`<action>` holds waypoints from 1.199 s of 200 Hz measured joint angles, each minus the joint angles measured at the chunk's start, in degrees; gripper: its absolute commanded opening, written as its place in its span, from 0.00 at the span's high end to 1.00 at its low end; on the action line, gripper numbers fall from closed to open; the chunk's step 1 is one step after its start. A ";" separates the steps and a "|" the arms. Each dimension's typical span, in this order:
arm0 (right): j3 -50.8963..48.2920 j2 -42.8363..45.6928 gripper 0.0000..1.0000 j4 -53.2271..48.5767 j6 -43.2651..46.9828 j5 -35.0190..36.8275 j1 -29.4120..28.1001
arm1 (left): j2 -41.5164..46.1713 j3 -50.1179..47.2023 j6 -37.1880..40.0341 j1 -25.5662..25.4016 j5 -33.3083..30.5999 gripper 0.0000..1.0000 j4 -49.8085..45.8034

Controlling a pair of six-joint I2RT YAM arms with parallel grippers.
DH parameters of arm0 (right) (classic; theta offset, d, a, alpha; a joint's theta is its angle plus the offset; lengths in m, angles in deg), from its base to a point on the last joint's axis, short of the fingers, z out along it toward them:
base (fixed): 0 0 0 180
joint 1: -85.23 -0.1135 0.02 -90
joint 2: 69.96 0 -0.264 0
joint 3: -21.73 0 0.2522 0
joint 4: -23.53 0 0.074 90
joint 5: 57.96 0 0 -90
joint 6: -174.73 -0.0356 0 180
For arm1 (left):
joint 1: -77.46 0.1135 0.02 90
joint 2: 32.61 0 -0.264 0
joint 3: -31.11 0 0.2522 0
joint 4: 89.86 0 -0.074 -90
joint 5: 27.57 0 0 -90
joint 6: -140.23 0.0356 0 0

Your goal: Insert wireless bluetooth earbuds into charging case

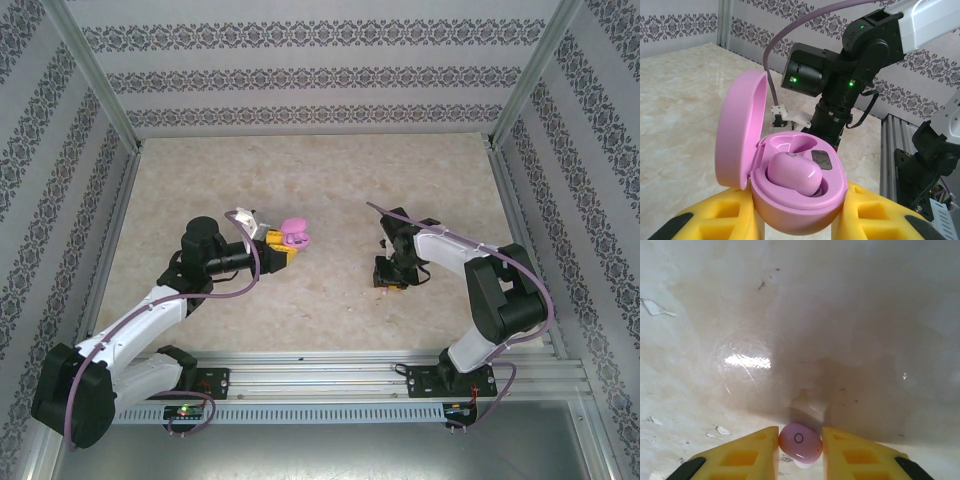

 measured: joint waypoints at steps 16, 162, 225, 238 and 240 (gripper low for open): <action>0.00 0.00 0.73 0.02 -0.04 0.00 -0.24 | 0.02 0.00 0.00 0.00 -0.02 0.81 0.00; 0.46 -0.83 0.79 -0.42 -1.33 0.50 -1.49 | 1.44 0.00 0.00 0.00 -0.02 0.81 -0.35; 1.09 11.45 0.80 -2.60 -6.03 4.11 -5.16 | 1.40 0.00 -0.04 0.00 -0.02 0.81 -0.31; 2.51 14.95 0.80 -4.00 -7.15 5.57 -6.80 | 1.38 0.00 -0.04 0.00 -0.02 0.81 -0.28; 2.86 15.56 0.80 -4.33 -7.26 5.84 -7.10 | 1.36 0.00 -0.04 0.00 -0.02 0.81 -0.28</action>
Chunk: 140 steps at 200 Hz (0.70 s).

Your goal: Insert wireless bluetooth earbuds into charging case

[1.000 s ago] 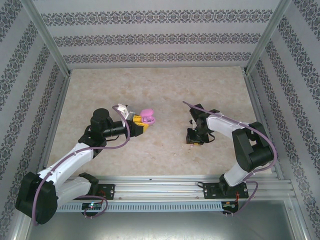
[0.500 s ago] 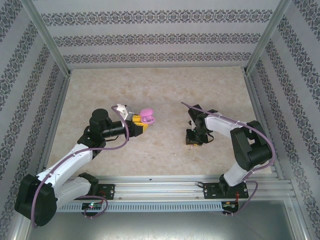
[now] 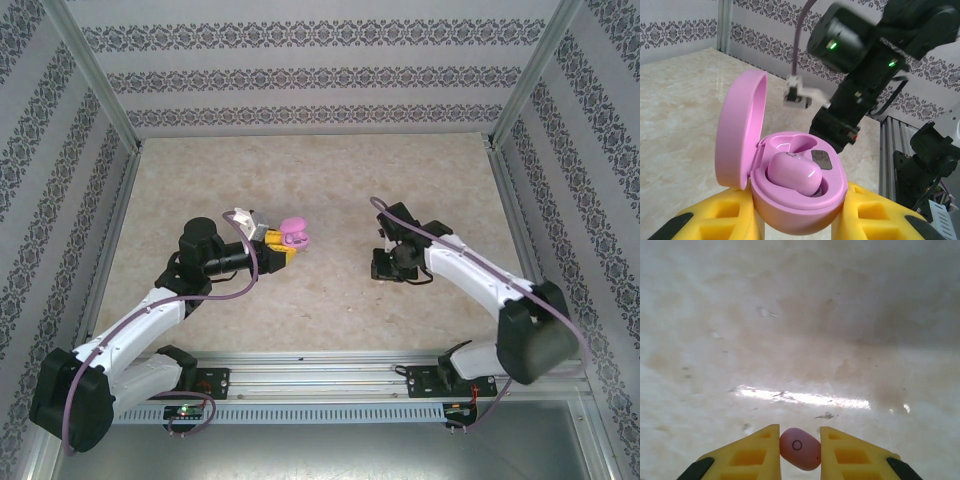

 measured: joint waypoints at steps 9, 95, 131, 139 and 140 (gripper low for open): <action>1.46 2.32 0.81 -0.90 -0.79 1.11 -1.40 | 0.00 0.00 0.00 0.00 0.00 0.81 0.04; 18.03 9.81 0.83 -2.14 -8.26 14.40 -20.57 | -0.11 0.00 -0.59 0.00 0.00 0.81 2.36; 26.36 3.23 0.83 -1.51 -8.04 16.35 -25.16 | -0.11 0.00 -1.44 0.00 0.02 0.81 3.32; 27.82 1.95 0.83 -1.16 -7.98 16.52 -25.86 | -0.11 0.00 -1.73 -0.07 0.00 0.81 3.69; 27.96 1.86 0.83 -1.14 -7.98 16.55 -25.90 | -0.11 0.00 -1.73 -0.07 0.00 0.81 3.72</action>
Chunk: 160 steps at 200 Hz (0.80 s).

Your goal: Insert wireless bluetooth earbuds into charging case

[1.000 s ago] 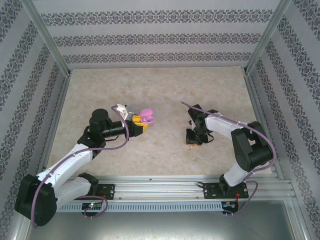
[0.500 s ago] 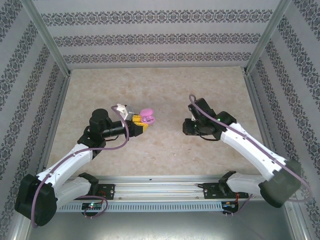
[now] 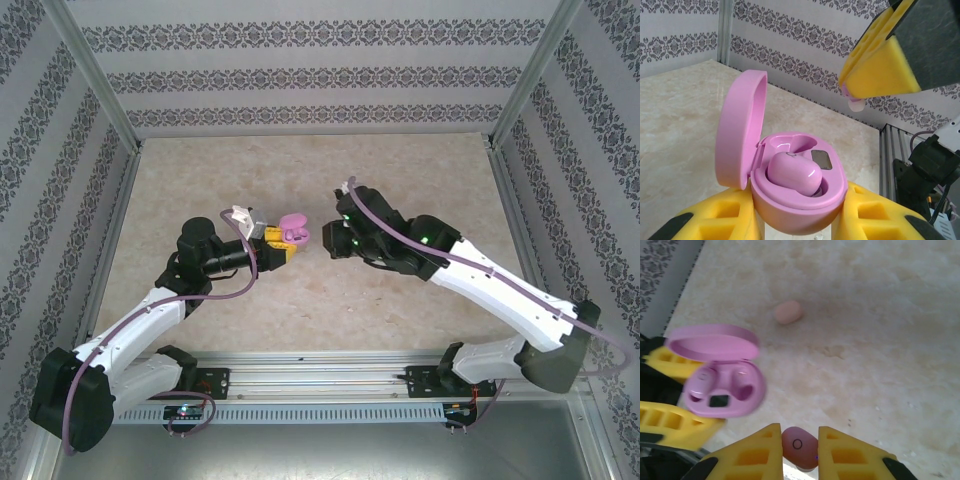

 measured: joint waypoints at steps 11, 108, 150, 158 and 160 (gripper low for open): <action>1.60 -1.64 0.83 0.68 0.17 0.15 -0.72 | 0.00 0.00 -0.24 -0.22 0.02 0.81 0.50; 7.15 -8.22 0.82 2.03 1.73 -0.04 -1.09 | 0.00 0.00 -1.11 -0.31 0.02 0.81 1.49; 7.15 -8.22 0.82 2.01 1.70 -0.07 -1.09 | 0.00 0.00 -1.11 -0.31 0.02 0.81 1.51; 7.15 -8.22 0.82 2.03 1.70 -0.04 -1.09 | 0.00 0.00 -1.14 -0.31 0.02 0.81 1.51; 7.15 -8.22 0.82 2.03 1.70 -0.07 -1.09 | 0.00 0.00 -1.14 -0.31 0.02 0.81 1.51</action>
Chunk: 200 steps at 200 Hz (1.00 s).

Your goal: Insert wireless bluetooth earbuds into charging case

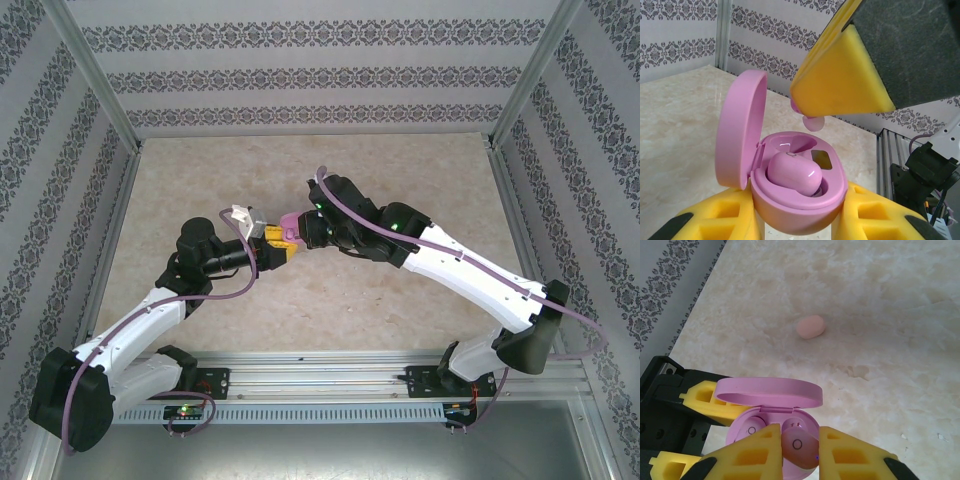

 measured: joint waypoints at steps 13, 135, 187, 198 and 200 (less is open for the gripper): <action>0.00 -0.02 0.82 0.00 -0.02 0.00 -0.04 | 0.00 0.00 -0.15 0.00 0.00 0.81 0.00; 0.00 -1.18 0.80 0.09 -0.02 -0.46 -0.37 | 0.00 0.00 -0.20 0.00 0.00 0.81 -0.02; 0.00 -1.18 0.80 0.09 -0.04 -0.66 -0.37 | 0.00 0.00 -0.17 0.00 0.00 0.81 -0.02; 0.00 -1.18 0.80 0.09 -0.04 -0.61 -0.61 | 0.00 0.00 -0.20 0.00 0.02 0.81 -0.02; 0.00 -1.18 0.80 0.07 -0.04 -0.61 -0.63 | 0.00 0.00 -0.20 0.00 0.02 0.81 -0.02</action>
